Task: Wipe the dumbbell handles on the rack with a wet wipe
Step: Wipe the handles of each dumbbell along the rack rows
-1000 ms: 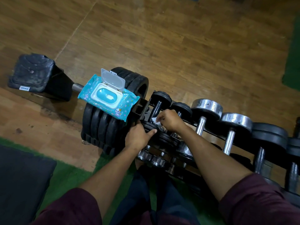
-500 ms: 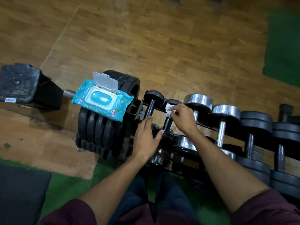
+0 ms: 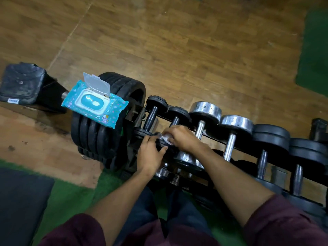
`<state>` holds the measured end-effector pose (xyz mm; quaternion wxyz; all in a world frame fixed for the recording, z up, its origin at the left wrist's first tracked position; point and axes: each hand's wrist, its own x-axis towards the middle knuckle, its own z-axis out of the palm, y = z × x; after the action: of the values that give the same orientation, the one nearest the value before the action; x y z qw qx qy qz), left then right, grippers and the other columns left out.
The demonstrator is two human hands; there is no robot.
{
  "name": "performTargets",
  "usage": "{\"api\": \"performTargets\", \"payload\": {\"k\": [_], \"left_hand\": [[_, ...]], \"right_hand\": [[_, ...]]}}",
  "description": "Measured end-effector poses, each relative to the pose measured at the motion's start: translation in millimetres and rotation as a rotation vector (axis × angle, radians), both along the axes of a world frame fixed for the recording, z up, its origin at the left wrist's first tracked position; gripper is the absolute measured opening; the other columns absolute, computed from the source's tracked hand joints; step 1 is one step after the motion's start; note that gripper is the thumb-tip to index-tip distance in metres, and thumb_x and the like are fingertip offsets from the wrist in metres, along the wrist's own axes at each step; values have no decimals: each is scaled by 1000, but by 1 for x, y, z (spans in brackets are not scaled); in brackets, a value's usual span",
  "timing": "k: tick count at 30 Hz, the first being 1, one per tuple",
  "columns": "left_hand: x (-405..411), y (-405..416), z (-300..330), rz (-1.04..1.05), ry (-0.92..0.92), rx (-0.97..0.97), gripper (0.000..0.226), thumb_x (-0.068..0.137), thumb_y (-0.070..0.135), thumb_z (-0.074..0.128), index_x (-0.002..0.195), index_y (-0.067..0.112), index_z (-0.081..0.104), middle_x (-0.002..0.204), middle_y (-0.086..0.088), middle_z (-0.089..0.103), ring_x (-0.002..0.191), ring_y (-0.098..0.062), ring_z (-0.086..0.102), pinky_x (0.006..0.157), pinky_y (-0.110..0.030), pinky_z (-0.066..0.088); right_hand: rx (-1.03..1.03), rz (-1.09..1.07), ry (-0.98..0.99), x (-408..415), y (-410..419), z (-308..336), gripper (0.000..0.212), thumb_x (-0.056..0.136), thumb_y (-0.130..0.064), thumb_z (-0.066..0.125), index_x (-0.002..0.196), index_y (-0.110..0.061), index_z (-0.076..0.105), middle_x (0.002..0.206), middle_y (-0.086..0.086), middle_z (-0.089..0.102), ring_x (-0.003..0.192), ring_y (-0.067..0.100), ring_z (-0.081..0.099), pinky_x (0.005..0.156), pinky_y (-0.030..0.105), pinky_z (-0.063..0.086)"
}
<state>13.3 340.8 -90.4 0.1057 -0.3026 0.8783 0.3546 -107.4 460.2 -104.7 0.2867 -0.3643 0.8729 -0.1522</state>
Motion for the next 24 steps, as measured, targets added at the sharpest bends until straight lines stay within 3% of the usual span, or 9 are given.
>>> {"api": "performTargets", "payload": {"k": [3,4,6,9,11,14,18,22,24], "left_hand": [[5,-7,-2,50,-17,14,59,86,41,80,135,13,62,131,-2,57,115,-23,62,96,-41,54],[9,-8,-4,69,-40,11,60,86,41,80,135,12,62,131,-2,58,115,-23,62,96,-41,55],[12,41,0,279,-49,-24,61,85,41,81,134,11,62,130,-4,59,114,-23,63,95,-41,55],[18,43,-3,322,-40,-14,62,86,43,80,135,9,63,132,-7,60,118,-25,62,99,-39,52],[14,41,-4,304,-42,-8,65,86,44,79,137,8,62,134,-8,60,121,-26,61,101,-38,51],[4,43,-1,264,-56,-11,68,85,46,80,139,8,60,136,-9,60,122,-26,61,100,-39,53],[3,37,-1,233,-60,-42,70,81,50,82,135,8,64,132,-12,63,114,-28,66,93,-42,57],[0,33,4,180,-94,-78,69,82,52,81,132,7,65,129,-12,64,109,-28,67,88,-40,58],[-1,31,7,146,-106,-103,67,82,54,80,128,7,67,127,-11,64,105,-27,68,84,-38,58]], "right_hand": [[46,-161,105,-3,-9,-3,30,93,-18,61,121,-26,66,120,7,63,100,32,65,79,41,55],[53,-120,134,1,-13,-2,27,92,-15,60,116,-24,68,114,7,63,94,33,66,74,40,56],[26,213,105,-4,16,-7,22,88,-11,60,105,-21,71,101,5,60,85,28,65,64,37,52],[38,342,51,0,9,-3,24,85,-11,62,105,-22,72,94,2,60,82,22,63,63,37,53],[77,257,73,-11,10,-6,20,83,-12,62,97,-22,72,90,2,60,79,27,65,59,36,53],[142,116,168,-15,12,-7,21,86,-13,62,102,-22,71,96,7,63,78,33,66,57,33,48],[146,250,79,-6,3,-8,20,88,-16,56,99,-24,70,93,5,67,80,28,67,60,37,55],[213,92,146,-17,5,0,14,85,-10,55,80,-23,58,78,2,59,67,29,58,48,28,35],[235,36,192,-21,5,-1,19,83,-5,56,76,-23,53,74,3,56,63,30,57,46,28,34]]}}
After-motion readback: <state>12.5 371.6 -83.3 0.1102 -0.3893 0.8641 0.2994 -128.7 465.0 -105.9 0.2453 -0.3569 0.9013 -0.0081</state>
